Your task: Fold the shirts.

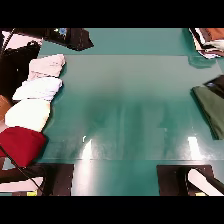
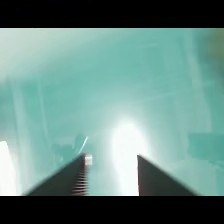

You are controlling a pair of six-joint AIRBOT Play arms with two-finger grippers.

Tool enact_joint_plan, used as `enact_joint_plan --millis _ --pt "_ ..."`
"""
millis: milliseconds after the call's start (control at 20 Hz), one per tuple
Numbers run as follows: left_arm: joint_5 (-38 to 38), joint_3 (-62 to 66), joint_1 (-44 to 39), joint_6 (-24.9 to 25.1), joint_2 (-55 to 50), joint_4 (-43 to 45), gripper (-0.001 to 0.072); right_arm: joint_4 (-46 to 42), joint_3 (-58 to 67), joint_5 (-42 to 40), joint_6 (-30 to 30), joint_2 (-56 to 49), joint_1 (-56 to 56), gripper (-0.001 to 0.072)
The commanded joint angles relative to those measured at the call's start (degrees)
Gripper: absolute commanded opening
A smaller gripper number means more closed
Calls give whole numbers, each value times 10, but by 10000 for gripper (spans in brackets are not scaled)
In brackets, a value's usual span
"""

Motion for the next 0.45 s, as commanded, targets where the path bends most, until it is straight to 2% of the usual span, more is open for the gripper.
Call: enact_joint_plan --millis 0,100,400 --pt "1 0 0 0 0 0 22 -17 2 -43 0 0 155 143" --pt "1 0 0 0 0 0 22 -31 2 -51 -2 0 197 14" --pt "1 0 0 0 0 0 22 -29 2 -53 -2 0 228 14"
